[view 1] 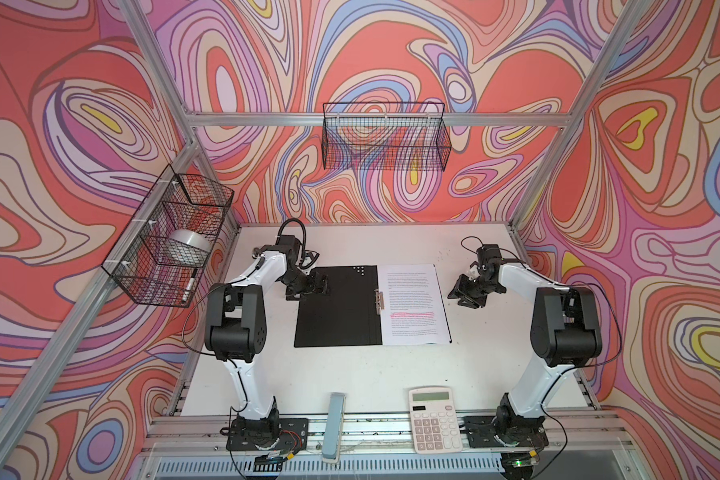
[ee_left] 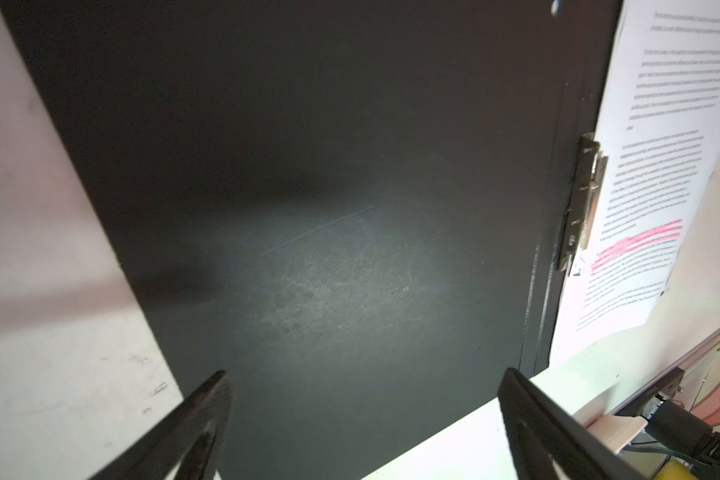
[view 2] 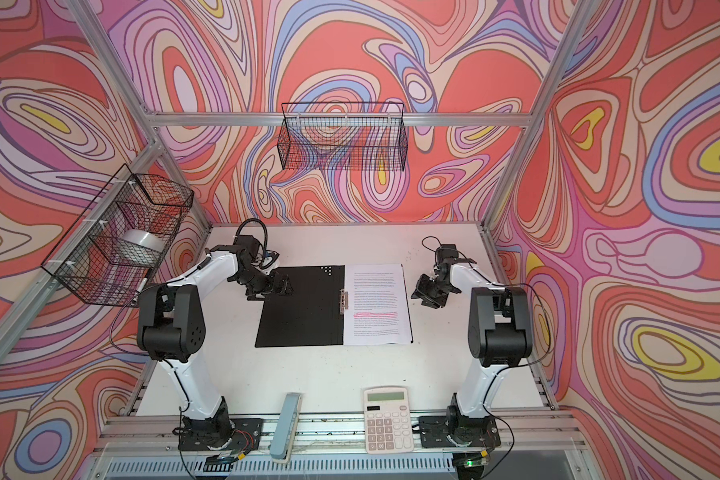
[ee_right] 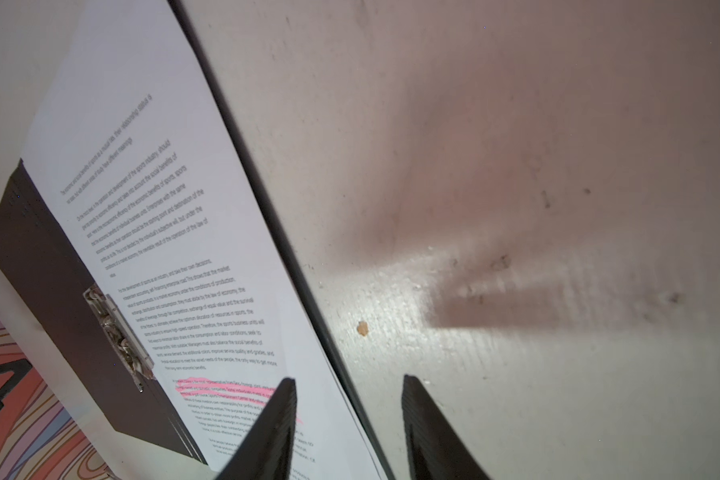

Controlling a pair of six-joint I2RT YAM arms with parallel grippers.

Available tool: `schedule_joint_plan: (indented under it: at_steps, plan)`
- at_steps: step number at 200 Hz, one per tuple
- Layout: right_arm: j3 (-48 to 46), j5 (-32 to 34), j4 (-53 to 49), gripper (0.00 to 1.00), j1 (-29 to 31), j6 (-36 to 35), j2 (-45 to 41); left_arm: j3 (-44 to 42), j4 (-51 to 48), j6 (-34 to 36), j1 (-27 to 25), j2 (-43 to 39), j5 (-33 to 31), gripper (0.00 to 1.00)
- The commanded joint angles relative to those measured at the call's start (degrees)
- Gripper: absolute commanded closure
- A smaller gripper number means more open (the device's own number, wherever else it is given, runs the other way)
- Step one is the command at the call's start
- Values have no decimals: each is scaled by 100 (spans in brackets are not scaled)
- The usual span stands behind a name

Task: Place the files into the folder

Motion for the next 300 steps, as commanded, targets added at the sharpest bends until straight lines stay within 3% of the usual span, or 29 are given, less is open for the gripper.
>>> schedule_joint_plan:
  at_steps: [1,87,160,230,300]
  plan:
    - [-37,-60,78,56,-9,-189,122,-92,-82,273,122,76,-113,0]
    - [24,-17,185,56,-9,-213,407,-140,-205,412,535,480,40,0]
    - [165,-130,125,56,-8,-378,696,-70,-498,650,538,869,411,0]
    - [390,-784,-29,54,7,-661,1244,-101,-727,900,538,1125,908,1]
    - [464,-769,-219,54,133,-879,1503,28,-864,1074,538,1291,1228,1]
